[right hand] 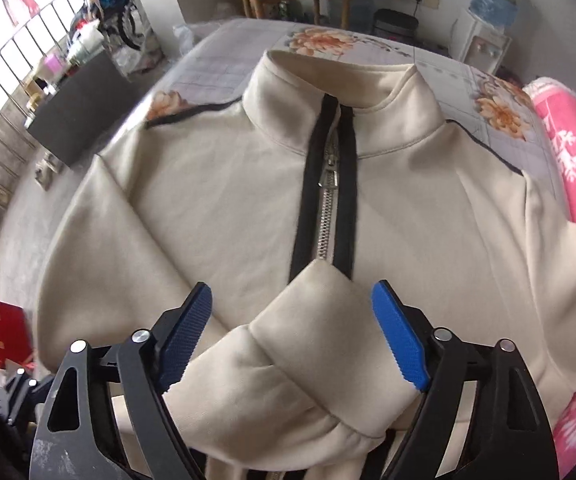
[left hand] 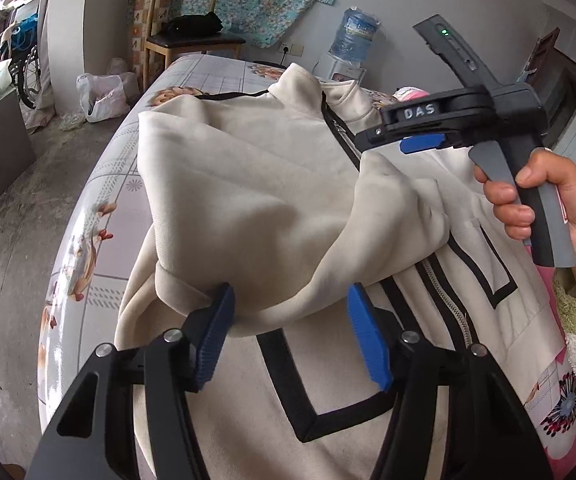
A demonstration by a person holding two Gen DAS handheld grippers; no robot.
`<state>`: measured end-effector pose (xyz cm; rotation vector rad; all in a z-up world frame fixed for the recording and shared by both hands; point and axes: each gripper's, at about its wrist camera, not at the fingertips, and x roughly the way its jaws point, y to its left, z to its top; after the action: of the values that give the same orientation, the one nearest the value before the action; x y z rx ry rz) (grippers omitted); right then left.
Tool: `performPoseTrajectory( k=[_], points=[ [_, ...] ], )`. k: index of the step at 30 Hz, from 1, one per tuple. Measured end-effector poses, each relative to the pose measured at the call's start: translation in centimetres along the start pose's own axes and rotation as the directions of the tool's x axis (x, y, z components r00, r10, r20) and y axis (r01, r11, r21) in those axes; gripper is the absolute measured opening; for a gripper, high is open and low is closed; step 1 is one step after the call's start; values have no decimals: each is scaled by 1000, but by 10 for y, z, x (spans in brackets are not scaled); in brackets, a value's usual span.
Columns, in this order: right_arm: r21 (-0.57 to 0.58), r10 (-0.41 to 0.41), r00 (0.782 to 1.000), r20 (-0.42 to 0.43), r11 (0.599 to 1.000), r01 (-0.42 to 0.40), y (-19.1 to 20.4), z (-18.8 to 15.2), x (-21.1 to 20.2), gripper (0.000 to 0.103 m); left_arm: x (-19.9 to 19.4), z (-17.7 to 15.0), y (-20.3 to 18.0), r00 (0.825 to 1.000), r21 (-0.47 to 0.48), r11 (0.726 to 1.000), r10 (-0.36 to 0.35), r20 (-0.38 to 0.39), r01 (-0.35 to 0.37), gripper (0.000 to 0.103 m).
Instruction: Fold large clothes
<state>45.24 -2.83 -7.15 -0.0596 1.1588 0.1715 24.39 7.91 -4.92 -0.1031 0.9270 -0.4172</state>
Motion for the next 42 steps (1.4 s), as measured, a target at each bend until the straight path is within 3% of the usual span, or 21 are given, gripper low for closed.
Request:
performPoseTrajectory(
  k=[1, 2, 3, 4, 5, 6, 9, 17, 21, 23, 25, 28, 30, 33, 38, 40, 42],
  points=[
    [-21, -39, 999, -19, 999, 39, 1, -2, 5, 69, 1, -1, 2, 1000, -12, 1000, -8, -3, 8, 57],
    [-35, -67, 997, -34, 997, 66, 1, -5, 9, 58, 3, -3, 5, 1000, -19, 1000, -15, -5, 15, 57],
    [-44, -86, 995, -49, 995, 84, -1, -9, 10, 43, 4, -4, 7, 1000, -25, 999, -21, -9, 21, 57],
    [-47, -77, 995, -60, 996, 74, -3, -13, 11, 35, 5, -5, 9, 1000, -30, 999, -28, -12, 27, 57],
    [-41, -50, 997, -64, 998, 47, -7, -18, 8, 16, 5, -7, 10, 999, -33, 999, -35, -13, 34, 57],
    [-37, -48, 997, -64, 998, 46, -10, -23, 4, 5, 5, -7, 12, 999, -32, 999, -38, -13, 38, 57],
    [-40, -28, 1000, -4, 999, 28, -17, -40, -22, 3, 0, -8, 13, 998, -32, 998, -60, 2, 60, 57],
    [-38, 53, 989, 136, 998, -48, -22, -102, -99, 2, -41, 0, -6, 971, 44, 980, -197, 137, 193, 56],
    [-91, 74, 980, 186, 994, -58, -12, -150, -119, 3, -38, 7, -21, 970, 52, 979, -201, 133, 196, 56],
    [-132, 70, 983, 168, 990, -48, -6, -176, -118, 5, -28, 8, -27, 980, 45, 985, -169, 106, 165, 56],
    [-144, 69, 992, 109, 988, -53, -8, -200, -110, 11, -13, 7, -32, 992, 53, 993, -109, 62, 105, 56],
    [-55, 124, 992, 29, 991, -122, -28, -227, -105, 37, 5, 0, -35, 997, 59, 995, -78, -1, 78, 56],
    [63, 199, 980, 28, 978, -200, -50, -237, -108, 53, 12, -6, -35, 998, 67, 996, -54, -27, 56, 56],
    [280, 361, 929, 81, 886, -369, -88, -243, -107, 58, 17, -12, -33, 999, 75, 996, -36, -38, 38, 56],
    [520, 558, 816, 150, 657, -545, -120, -241, -70, 59, 19, -13, -29, 998, 60, 998, -35, -43, 38, 56],
    [552, 590, 796, 138, 621, -556, -119, -234, -53, 59, 19, -13, -28, 998, 58, 998, -37, -41, 40, 56],
    [559, 605, 788, 115, 616, -555, -113, -228, -40, 58, 19, -14, -27, 999, 58, 997, -42, -34, 44, 56]
  ],
)
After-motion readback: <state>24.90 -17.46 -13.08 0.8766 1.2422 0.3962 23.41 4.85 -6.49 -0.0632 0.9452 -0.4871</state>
